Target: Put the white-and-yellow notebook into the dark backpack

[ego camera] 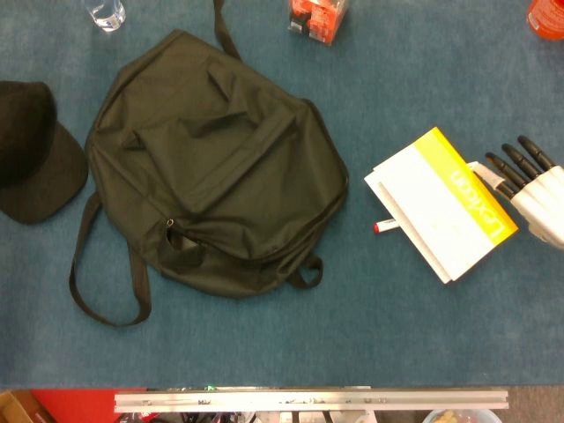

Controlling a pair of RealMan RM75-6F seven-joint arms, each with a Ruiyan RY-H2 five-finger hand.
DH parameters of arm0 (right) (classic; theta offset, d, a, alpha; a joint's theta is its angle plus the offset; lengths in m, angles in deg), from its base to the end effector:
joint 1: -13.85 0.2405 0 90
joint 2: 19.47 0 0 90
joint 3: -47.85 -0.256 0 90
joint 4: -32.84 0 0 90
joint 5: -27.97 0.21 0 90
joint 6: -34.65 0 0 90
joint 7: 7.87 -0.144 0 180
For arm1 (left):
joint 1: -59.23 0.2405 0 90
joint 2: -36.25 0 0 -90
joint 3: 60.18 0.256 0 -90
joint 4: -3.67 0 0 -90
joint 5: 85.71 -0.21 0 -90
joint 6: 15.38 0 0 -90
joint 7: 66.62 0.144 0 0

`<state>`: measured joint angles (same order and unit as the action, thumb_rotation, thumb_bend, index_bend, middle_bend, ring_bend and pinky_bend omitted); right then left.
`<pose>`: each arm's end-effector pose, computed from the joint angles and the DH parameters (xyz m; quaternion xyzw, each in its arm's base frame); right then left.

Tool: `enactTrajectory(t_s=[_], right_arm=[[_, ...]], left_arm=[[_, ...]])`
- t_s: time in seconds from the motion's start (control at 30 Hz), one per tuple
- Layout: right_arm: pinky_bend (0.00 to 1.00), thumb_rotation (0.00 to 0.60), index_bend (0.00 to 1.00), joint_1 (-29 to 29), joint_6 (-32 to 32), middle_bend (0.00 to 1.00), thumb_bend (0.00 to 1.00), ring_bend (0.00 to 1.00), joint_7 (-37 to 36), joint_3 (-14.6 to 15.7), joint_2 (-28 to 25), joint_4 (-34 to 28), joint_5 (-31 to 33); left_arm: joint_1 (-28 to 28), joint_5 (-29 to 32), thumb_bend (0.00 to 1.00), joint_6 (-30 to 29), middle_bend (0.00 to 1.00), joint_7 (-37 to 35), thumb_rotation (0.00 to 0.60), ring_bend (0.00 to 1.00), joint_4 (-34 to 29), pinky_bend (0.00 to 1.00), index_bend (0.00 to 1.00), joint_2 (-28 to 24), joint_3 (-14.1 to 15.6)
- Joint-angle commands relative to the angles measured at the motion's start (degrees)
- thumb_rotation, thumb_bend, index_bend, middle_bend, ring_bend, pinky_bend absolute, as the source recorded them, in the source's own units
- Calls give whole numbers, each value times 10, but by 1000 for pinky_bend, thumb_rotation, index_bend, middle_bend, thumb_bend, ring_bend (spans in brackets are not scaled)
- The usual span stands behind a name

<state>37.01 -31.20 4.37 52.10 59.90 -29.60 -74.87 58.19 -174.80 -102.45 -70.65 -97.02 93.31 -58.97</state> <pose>-0.3217 -0.2563 0.0497 0.8575 -0.1415 0.2129 0.4466 -0.2983 0.1447 0.1769 -0.5838 -0.4343 -0.3942 0.5614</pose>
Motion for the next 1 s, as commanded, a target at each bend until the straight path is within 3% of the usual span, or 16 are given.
enactTrajectory(t_s=[0.03, 0.47, 1.0], right_arm=[[5, 600, 0, 5, -17, 71, 0, 0, -6, 1, 29, 39, -7], [0, 600, 0, 24, -46, 70, 0, 0, -35, 15, 102, 137, -25], [0, 600, 10, 31, -113, 93, 10, 0, -108, 50, 121, 157, -61]], left_arm=[[-1, 0, 247, 0, 15, 0, 600, 16, -1, 88, 0, 0, -1], [0, 6, 247, 4, 15, -6, 600, 17, 1, 88, 0, -2, -1], [-1, 4, 248, 10, 15, -6, 600, 17, 4, 88, 0, -1, 1]])
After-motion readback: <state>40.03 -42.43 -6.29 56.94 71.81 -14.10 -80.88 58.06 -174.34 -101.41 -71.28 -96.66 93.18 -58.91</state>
